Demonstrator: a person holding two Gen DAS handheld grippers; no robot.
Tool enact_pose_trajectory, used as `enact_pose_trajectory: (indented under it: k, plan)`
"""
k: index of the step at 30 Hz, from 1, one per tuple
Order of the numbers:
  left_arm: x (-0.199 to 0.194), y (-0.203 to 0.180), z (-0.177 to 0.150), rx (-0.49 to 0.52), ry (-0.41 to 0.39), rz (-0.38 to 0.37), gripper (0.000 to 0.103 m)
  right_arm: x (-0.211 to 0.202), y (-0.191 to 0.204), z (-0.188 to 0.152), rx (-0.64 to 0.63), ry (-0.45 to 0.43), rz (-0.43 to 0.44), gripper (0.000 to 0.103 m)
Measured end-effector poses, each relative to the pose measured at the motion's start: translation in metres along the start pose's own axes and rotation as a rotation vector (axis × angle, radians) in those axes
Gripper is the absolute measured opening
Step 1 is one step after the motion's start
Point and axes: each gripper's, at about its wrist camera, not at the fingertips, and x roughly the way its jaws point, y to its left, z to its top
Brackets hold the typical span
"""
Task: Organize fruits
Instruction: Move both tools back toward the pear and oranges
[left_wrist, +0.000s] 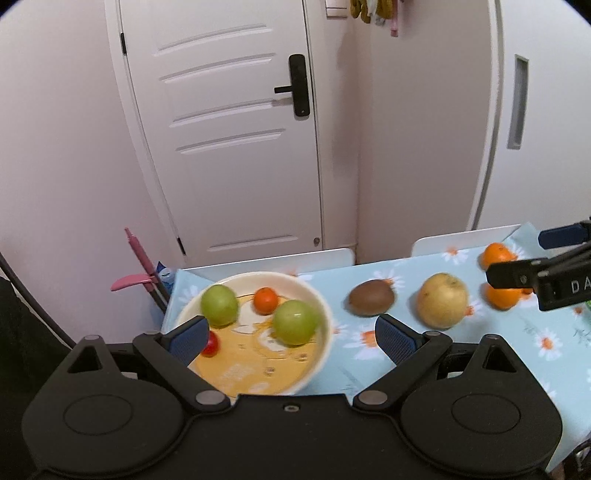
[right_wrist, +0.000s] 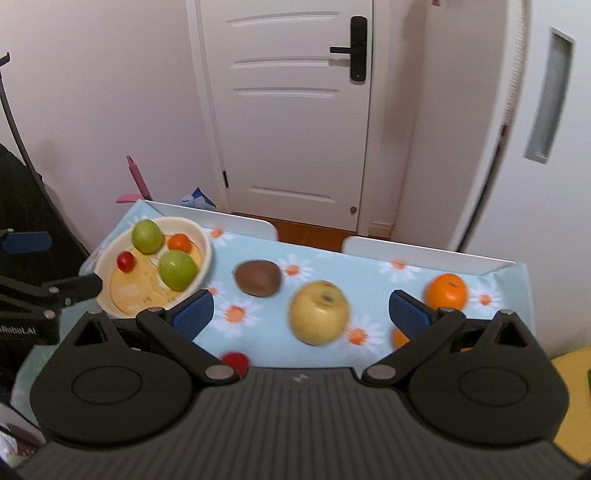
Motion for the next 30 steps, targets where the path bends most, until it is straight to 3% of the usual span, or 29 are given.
enact_pose_trajectory:
  k: [12,21,30]
  plan:
    - [0.005,-0.096,0.012,0.023,-0.014,-0.004,0.099,0.000,-0.089,-0.019,-0.093,0.006,0.058,0.103]
    - [0.057,-0.143,0.020,0.070,0.015,-0.030,0.099,0.031,-0.133,-0.033,-0.217,0.022,0.113,0.103]
    - [0.116,-0.171,0.020,0.073,0.069,-0.006,0.097,0.076,-0.140,-0.044,-0.258,0.067,0.171,0.103]
